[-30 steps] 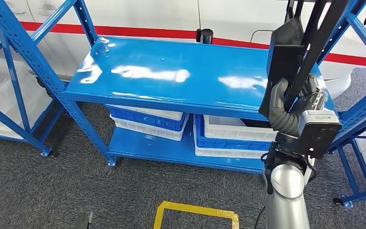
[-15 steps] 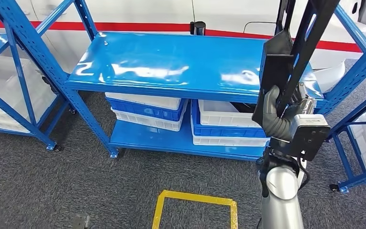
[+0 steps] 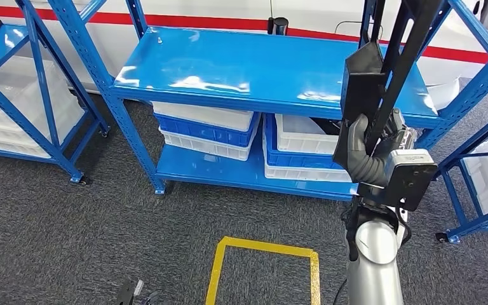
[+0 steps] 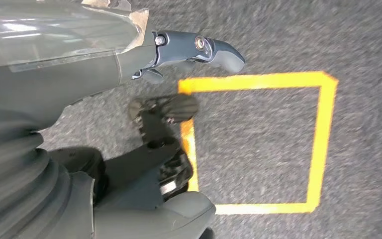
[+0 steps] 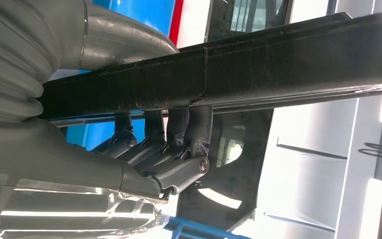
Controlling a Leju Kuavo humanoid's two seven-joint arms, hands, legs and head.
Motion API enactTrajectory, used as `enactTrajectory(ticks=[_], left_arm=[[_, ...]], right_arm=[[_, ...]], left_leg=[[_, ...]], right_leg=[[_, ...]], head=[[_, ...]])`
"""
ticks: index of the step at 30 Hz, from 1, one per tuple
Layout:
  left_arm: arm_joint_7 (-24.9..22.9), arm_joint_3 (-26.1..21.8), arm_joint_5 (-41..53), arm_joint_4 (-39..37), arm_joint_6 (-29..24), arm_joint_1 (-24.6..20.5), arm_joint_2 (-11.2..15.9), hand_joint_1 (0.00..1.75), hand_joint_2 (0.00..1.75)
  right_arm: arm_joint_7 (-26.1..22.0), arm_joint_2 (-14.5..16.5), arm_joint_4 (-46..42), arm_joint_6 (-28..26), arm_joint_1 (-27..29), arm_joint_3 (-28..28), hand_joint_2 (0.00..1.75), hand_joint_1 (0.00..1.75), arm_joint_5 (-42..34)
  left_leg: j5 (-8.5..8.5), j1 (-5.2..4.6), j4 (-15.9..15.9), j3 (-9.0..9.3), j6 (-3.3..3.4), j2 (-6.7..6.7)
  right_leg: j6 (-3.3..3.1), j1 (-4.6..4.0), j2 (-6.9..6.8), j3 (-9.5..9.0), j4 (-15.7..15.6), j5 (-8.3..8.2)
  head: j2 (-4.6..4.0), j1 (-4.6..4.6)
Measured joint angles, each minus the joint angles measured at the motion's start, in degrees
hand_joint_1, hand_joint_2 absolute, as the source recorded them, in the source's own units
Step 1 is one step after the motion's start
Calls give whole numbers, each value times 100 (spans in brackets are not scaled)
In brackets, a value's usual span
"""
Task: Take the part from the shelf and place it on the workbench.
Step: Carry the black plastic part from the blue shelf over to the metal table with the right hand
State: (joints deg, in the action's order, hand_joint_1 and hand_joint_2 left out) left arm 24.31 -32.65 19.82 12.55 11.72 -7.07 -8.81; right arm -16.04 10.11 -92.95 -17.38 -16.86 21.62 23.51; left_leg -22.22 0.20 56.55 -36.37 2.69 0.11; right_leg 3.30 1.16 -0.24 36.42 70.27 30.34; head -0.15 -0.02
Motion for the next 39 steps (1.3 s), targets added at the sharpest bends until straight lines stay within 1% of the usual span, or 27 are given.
enactTrajectory(ticks=[2,3,4,6,7,9,11,12,13,14,15,16,18,19,20,22,23,25,27,28,29,30,32,34,35,37,39], left_arm=[[-26,5,-1,-1,15,0,-31,0,175],[-43,8,-13,-1,24,0,-42,0,175],[-88,9,-35,-2,43,1,-49,0,175],[-321,10,-52,-6,80,6,-57,0,175],[-476,15,-13,-9,78,11,-56,0,175],[-714,60,160,-11,0,23,-50,0,175],[-828,149,343,-11,-130,25,-49,0,175],[-879,191,391,-12,-177,22,-48,0,175],[-926,219,394,-13,-193,21,-47,0,175],[-964,234,366,-13,-184,21,-44,0,175],[-992,239,333,-14,-163,19,-38,0,175],[-1008,240,303,-14,-134,17,-29,0,175],[-1018,240,255,-13,-63,11,-8,0,175],[-1016,240,230,-13,-24,14,1,0,175],[-1011,239,205,-13,8,20,9,0,175],[-992,234,154,-14,43,38,22,0,175],[-978,229,132,-15,51,42,28,0,175],[-948,218,101,-16,65,51,35,0,175],[-928,204,95,-16,78,72,40,0,175],[-918,194,93,-16,81,88,40,0,175],[-904,184,92,-16,79,102,40,0,175],[-886,173,95,-17,67,113,40,0,175],[-843,156,99,-18,31,122,42,0,175],[-807,139,103,-19,5,124,44,0,175],[-794,131,107,-20,0,127,45,0,175],[-781,123,125,-21,-6,138,45,0,175],[-781,122,154,-22,-4,145,48,0,175]], right_arm=[[-3,8,2,4,-1,-23,175,175,13],[-7,13,2,6,2,-31,175,175,19],[-10,18,2,10,3,-40,175,175,22],[-17,22,3,41,7,-62,175,175,21],[-20,26,5,62,3,-72,175,175,16],[-23,45,10,95,2,-91,175,175,2],[-25,61,18,110,13,-116,175,175,-21],[-28,62,26,117,26,-133,175,175,-46],[-35,61,38,127,41,-151,175,175,-78],[-50,60,52,140,58,-171,175,175,-118],[-69,59,67,149,73,-190,175,175,-155],[-90,58,82,158,83,-205,175,175,-186],[-122,60,113,172,87,-231,175,175,-220],[-131,62,136,180,84,-241,175,175,-227],[-137,64,160,186,80,-249,175,175,-230],[-146,66,219,194,75,-261,175,175,-231],[-154,64,252,194,71,-269,175,175,-232],[-174,55,325,195,65,-290,175,175,-237],[-191,46,396,196,64,-309,175,175,-250],[-198,43,431,201,65,-317,175,175,-263],[-206,42,467,215,64,-326,175,175,-294],[-214,41,501,232,60,-334,175,175,-333],[-229,46,560,273,40,-350,175,175,-417],[-239,59,610,294,18,-364,175,175,-461],[-243,63,634,302,11,-376,175,175,-473],[-245,67,681,311,1,-409,175,175,-483],[-242,69,715,324,-14,-438,175,175,-482]], left_leg=[[115,-13,10,-110,-45,-2],[171,-20,8,-140,-76,-1],[224,-21,3,-158,-110,1],[314,-8,-23,-178,-187,0],[270,5,4,-208,-224,-6],[-161,30,356,-344,-295,-22],[-775,44,1121,-540,-358,-27],[-933,50,1480,-597,-382,-26],[-955,55,1692,-582,-396,-26],[-869,61,1703,-466,-400,-25],[-737,68,1493,-240,-392,-25],[-643,72,1117,79,-373,-26],[-655,55,314,665,-311,-31],[-698,34,79,812,-271,-35],[-714,10,-17,845,-230,-37],[-611,-5,-55,766,-128,-27],[-542,1,-76,720,-68,-17],[-389,17,-102,596,16,2],[-248,13,-92,421,39,6],[-178,12,-86,324,34,11],[-111,13,-78,230,22,16],[-51,16,-65,143,4,19],[49,14,-17,-15,-52,17],[147,-1,26,-116,-119,12],[200,-7,28,-144,-152,9],[262,10,26,-185,-217,-6],[-19,38,240,-288,-284,-21]], right_leg=[[-24,-25,2,-632,-881,-61],[-60,-40,6,-823,-1207,-36],[-101,-58,11,-912,-1396,0],[-187,-55,18,-868,-1453,-51],[-240,-36,14,-843,-1456,-104],[-347,8,1,-748,-1471,-252],[-392,-2,-5,-588,-1456,-395],[-388,-6,-6,-501,-1446,-458],[-381,-8,-7,-415,-1432,-517],[-368,-9,-7,-329,-1416,-570],[-352,-8,-6,-249,-1398,-620],[-330,-8,-3,-179,-1377,-667],[-262,-25,1,-81,-1349,-759],[-222,-28,0,-60,-1349,-805],[-179,-29,-2,-45,-1358,-853],[-102,-27,-1,-17,-1355,-898],[-97,-30,3,39,-1274,-806],[-140,-23,9,230,-799,-373],[-146,-19,10,434,-38,67],[-105,-11,9,460,240,148],[-44,-3,9,385,324,119],[21,7,9,201,182,17],[90,27,9,-408,-606,-124],[37,4,27,-818,-1260,-79],[-7,-17,38,-862,-1374,-44],[-111,-12,40,-774,-1372,-109],[-250,15,22,-694,-1371,-216]], head=[[0,0],[0,-2],[0,-6],[0,-13],[0,-17],[0,-39],[0,-62],[0,-63],[0,-63],[0,-64],[0,-64],[0,-65],[0,-57],[0,-55],[0,-53],[0,-57],[0,-51],[0,-32],[0,-16],[0,-15],[0,-14],[0,-14],[0,-10],[0,-21],[0,-30],[0,-39],[0,-54]])
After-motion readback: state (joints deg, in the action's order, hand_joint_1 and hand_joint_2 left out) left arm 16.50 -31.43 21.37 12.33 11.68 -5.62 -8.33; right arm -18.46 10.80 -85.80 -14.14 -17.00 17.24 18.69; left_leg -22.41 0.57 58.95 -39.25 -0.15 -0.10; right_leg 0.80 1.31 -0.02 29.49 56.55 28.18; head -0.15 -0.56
